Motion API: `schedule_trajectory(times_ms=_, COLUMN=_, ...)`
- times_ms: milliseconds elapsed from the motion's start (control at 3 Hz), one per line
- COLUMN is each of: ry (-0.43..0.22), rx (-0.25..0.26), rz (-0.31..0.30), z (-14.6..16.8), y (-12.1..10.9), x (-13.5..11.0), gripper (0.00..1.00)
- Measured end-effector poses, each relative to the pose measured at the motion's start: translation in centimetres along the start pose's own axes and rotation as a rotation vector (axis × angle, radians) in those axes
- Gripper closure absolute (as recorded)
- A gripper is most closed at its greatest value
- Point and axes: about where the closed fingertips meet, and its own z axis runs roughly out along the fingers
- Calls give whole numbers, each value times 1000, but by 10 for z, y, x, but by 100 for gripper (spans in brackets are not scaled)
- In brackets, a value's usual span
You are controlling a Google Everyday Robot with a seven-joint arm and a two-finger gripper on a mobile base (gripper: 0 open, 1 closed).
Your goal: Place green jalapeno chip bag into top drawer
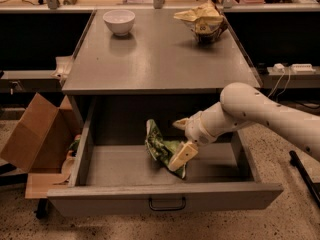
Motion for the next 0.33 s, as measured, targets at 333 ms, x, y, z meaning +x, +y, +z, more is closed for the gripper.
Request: schedule_trajectory(times_ms=333, ry=-50, rx=26, rz=-17, z=-13, y=-1, x=-11, gripper=0)
